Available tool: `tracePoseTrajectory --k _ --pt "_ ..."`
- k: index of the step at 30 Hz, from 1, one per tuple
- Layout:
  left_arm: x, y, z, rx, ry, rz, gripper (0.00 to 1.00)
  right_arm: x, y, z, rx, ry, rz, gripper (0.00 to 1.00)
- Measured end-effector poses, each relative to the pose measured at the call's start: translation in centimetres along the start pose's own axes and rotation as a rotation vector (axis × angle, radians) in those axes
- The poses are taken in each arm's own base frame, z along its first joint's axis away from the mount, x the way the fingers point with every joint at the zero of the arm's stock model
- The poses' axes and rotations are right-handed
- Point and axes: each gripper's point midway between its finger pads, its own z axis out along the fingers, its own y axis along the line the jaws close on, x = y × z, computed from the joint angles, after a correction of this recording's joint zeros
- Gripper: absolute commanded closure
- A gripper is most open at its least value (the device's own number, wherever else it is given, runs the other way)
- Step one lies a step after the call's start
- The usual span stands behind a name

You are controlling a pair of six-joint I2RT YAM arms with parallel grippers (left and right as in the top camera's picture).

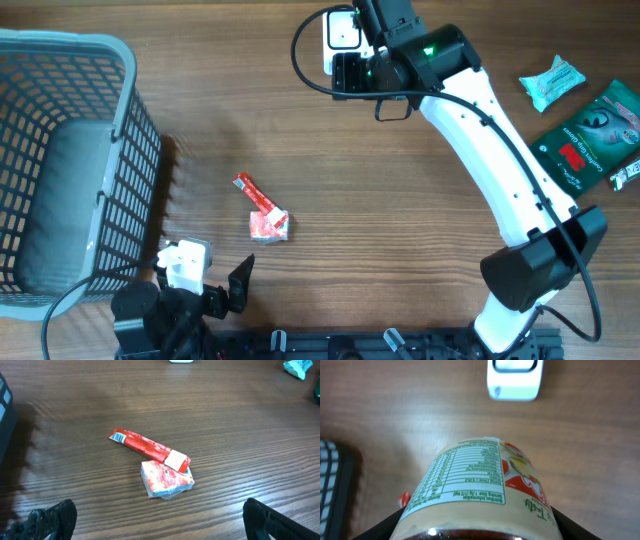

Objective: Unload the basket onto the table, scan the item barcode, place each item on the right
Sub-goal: 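Hold the jar up under the white scanner window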

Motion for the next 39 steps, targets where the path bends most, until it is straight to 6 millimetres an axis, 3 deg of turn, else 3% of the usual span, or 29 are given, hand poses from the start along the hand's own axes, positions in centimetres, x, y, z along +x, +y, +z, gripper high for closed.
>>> tracePoseTrajectory --k 12,17,18,23,29,34,39 --pt "0.0 0.0 0.0 0.0 0.0 0.0 0.0 -7.7 -0.3 -0.4 0.073 -0.333 -0.022 0.49" --pt "0.0 0.0 0.0 0.0 0.0 0.0 0.0 -10.0 -0.6 2.2 0.117 -0.419 -0.022 0.49" --pt "0.0 0.0 0.0 0.0 0.0 0.0 0.0 -10.2 -0.7 4.0 0.129 -0.42 -0.028 0.49" --pt "0.0 0.0 0.0 0.0 0.0 0.0 0.0 -14.1 0.5 6.2 0.102 -0.592 -0.056 0.49" --pt "0.0 0.0 0.0 0.0 0.0 0.0 0.0 -15.5 -0.8 9.6 0.111 -0.649 -0.046 0.49" --pt "0.0 0.0 0.0 0.0 0.0 0.0 0.0 -14.8 -3.1 13.6 0.145 -0.619 -0.033 0.51" --pt "0.0 0.0 0.0 0.0 0.0 0.0 0.0 -14.2 -3.4 15.6 0.15 -0.605 -0.036 0.51"
